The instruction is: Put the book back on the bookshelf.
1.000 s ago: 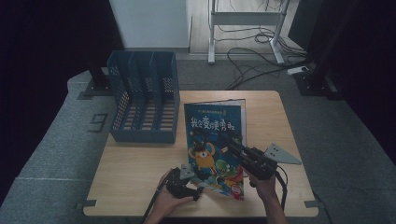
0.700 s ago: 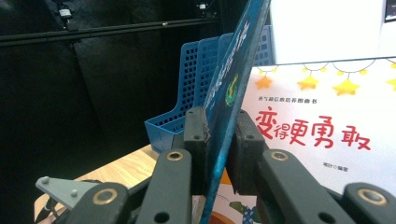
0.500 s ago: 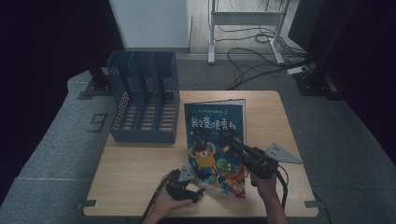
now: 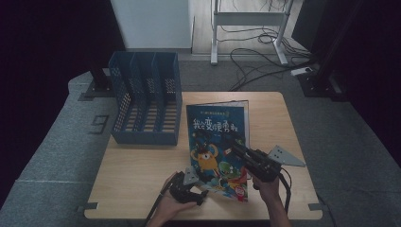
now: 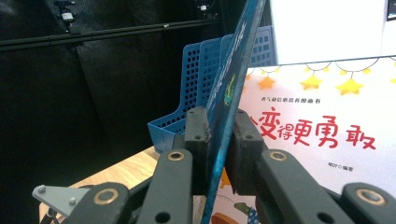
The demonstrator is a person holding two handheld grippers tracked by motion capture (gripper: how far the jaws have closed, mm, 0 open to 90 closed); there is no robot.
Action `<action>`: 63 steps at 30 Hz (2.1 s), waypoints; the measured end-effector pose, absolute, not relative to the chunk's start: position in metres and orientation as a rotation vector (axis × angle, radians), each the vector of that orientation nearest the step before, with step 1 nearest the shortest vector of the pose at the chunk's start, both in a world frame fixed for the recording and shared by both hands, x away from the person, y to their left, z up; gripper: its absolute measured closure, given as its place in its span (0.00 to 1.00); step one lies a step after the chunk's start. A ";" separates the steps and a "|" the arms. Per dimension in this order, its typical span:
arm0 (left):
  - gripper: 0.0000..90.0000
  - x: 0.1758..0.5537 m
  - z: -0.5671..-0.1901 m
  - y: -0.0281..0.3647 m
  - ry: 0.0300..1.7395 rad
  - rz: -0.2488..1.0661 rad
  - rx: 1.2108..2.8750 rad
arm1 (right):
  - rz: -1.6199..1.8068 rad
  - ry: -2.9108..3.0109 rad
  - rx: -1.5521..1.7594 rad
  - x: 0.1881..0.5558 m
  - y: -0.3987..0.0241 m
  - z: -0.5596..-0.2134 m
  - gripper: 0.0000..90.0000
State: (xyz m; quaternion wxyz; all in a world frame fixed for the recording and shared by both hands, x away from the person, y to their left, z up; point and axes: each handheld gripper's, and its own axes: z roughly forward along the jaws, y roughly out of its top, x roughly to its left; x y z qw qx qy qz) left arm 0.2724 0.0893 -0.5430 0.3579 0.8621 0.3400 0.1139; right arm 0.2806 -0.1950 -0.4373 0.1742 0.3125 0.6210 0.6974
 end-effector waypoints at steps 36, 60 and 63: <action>0.15 0.286 -0.544 0.087 0.959 0.254 2.223 | 1.991 1.792 0.796 0.276 -0.192 -0.433 0.92; 0.17 0.289 -0.544 0.093 0.972 0.311 2.189 | 1.991 1.841 0.756 0.279 -0.200 -0.437 0.93; 0.18 0.289 -0.539 0.097 0.962 0.323 2.166 | 1.988 1.849 0.756 0.280 -0.202 -0.438 0.93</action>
